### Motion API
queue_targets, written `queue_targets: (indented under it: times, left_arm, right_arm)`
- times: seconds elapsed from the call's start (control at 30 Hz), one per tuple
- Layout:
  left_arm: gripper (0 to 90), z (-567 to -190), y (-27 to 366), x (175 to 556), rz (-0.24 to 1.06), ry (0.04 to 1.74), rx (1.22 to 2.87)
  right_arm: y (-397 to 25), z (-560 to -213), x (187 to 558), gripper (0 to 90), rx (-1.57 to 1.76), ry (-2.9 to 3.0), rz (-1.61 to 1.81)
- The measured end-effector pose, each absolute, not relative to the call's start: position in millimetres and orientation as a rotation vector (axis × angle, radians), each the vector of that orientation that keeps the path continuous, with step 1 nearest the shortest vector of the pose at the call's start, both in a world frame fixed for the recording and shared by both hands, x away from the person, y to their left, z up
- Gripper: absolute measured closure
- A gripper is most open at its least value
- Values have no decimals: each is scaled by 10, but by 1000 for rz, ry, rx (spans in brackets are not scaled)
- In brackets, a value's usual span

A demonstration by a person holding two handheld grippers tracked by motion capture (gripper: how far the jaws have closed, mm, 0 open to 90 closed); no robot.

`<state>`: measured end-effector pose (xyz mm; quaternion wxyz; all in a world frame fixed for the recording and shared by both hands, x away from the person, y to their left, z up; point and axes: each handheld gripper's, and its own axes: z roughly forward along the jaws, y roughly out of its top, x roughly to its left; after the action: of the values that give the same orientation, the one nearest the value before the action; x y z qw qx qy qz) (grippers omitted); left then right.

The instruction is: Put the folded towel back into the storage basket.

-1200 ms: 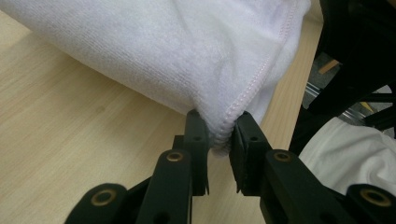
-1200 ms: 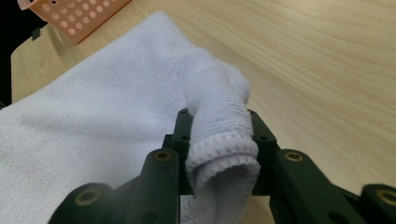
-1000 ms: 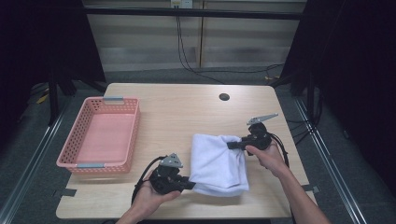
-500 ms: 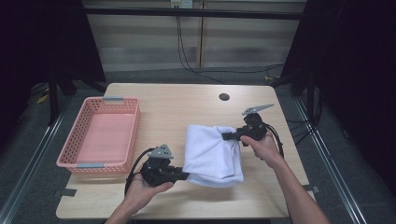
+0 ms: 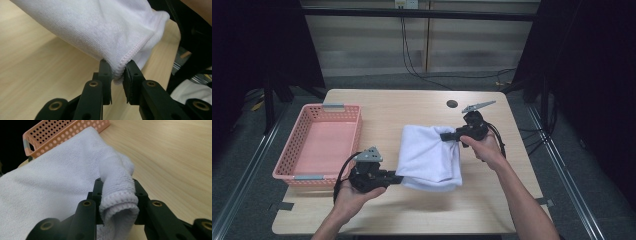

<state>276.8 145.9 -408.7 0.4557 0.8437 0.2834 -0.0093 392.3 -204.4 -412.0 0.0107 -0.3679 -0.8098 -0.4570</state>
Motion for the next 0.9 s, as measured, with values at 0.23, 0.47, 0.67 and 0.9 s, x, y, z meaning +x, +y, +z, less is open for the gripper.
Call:
queue_targets:
  times: [0.23, 0.47, 0.67, 0.9]
  left_arm:
    - [782, -4022, 1565, 2833, -7, 722, 2074]
    - [782, -3947, 1666, 2888, 14, 732, 2070]
    - [783, -3882, 1826, 2912, 40, 755, 2060]
    - [789, -3812, 2153, 2926, 86, 775, 2031]
  right_arm:
    - [-1953, -4029, 4042, 708, -1128, -2506, -1453]
    - [-1798, -3965, 4187, 708, -1109, -2512, -1434]
    - [-1669, -3866, 4259, 709, -1078, -2514, -1452]
    - [-1351, -3703, 4367, 709, -1024, -2535, -1460]
